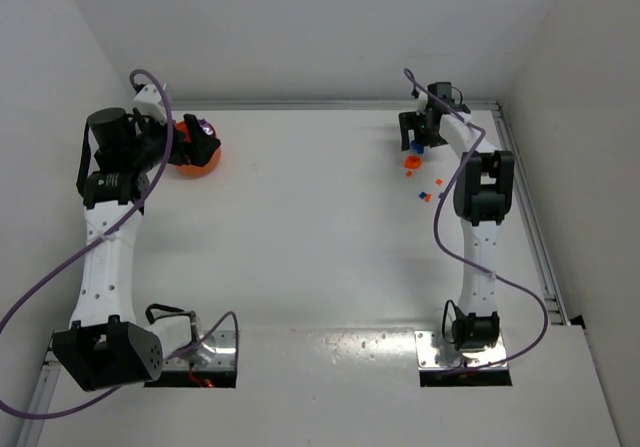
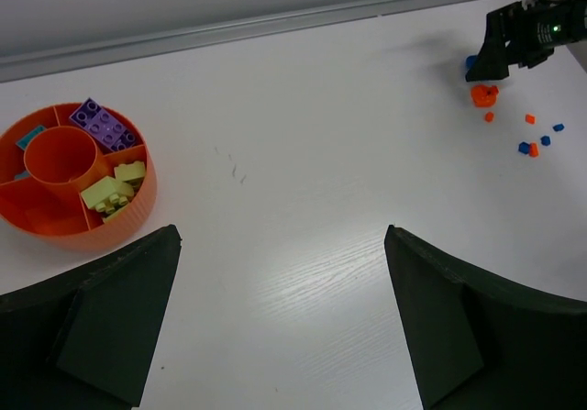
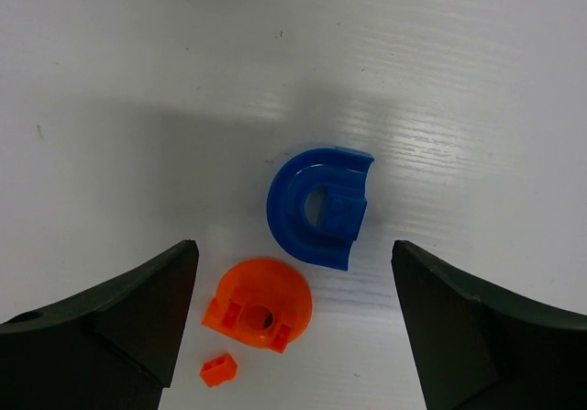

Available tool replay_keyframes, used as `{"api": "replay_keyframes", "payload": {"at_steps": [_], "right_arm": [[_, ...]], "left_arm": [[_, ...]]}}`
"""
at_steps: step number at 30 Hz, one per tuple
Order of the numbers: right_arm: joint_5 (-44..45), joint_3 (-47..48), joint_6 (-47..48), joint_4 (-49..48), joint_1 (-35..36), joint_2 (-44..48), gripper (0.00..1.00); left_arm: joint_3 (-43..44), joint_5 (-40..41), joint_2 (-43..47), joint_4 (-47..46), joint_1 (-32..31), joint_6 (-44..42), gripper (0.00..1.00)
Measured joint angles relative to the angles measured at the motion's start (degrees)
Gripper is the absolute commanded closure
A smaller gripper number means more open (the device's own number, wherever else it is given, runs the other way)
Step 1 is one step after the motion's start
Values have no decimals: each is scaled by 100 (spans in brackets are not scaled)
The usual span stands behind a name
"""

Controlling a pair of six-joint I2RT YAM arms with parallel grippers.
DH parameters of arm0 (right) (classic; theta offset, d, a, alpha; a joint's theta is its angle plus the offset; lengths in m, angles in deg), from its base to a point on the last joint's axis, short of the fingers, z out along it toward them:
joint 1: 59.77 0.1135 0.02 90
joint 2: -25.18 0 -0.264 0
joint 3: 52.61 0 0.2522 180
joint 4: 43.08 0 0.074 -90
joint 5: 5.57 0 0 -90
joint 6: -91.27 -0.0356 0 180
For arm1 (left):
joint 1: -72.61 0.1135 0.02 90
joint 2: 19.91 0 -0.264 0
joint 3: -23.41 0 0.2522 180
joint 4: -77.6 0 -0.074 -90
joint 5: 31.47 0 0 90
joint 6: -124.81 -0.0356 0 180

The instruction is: Sort the legos into containers by color

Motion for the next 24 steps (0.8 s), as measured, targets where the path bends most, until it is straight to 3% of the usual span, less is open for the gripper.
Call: {"api": "replay_keyframes", "payload": {"at_steps": [16,24], "right_arm": [[120,31,-50,2,0,-227,46],[20,98,-85,-9,-24,-278,71]], "left_arm": [[0,20,-42,-26,0,66,0],[0,22,-131,-87,0,87,0]]}}
